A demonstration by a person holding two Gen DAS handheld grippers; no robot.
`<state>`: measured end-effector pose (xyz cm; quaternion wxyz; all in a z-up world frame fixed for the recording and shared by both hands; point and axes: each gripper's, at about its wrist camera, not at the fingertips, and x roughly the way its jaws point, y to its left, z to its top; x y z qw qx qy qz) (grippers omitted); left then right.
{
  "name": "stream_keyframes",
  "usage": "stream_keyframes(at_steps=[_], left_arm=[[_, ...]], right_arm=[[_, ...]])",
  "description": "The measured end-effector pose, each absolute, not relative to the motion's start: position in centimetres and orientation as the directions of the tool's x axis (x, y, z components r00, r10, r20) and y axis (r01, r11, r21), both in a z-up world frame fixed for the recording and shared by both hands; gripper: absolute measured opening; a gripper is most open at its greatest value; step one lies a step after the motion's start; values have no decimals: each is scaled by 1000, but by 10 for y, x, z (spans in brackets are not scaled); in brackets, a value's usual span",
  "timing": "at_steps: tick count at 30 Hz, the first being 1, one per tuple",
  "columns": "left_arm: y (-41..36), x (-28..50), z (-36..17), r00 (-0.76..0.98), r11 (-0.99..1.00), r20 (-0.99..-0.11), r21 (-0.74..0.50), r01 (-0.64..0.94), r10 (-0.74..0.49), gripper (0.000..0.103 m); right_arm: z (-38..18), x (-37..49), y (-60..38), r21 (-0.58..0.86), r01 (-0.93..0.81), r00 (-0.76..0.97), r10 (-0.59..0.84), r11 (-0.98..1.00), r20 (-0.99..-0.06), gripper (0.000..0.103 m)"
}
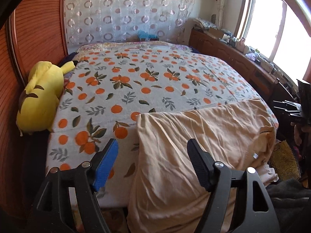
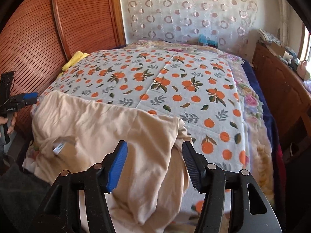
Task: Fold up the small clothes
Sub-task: 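Grasp the folded shirt edge again with both grippers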
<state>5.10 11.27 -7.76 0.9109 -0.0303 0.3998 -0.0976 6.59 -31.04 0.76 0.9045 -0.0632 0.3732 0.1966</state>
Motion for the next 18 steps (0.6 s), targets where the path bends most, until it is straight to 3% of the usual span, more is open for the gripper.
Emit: stream_keyframes(at_steps=[14,15,16,18], left_arm=[[113,91,-93,636,980,-746,-138,144,-198,74],[114,93,-95,633,979,-747,-143,146,-203,71],[114,94,-98,628,979,-751,-144,147,-205,60],[113,96,-102,619,979,-759,-144,146,-203,53]], right_arm=[[-27,135,-304,52,-351,619,273,935,-736,60],[-29,137,-306,69,-355,613,288,932,-736,60],[-31,141,-308,81,-358,610,299,930,-734,60],[-32,142,-311,90,-360,611,307,929,-730,60]])
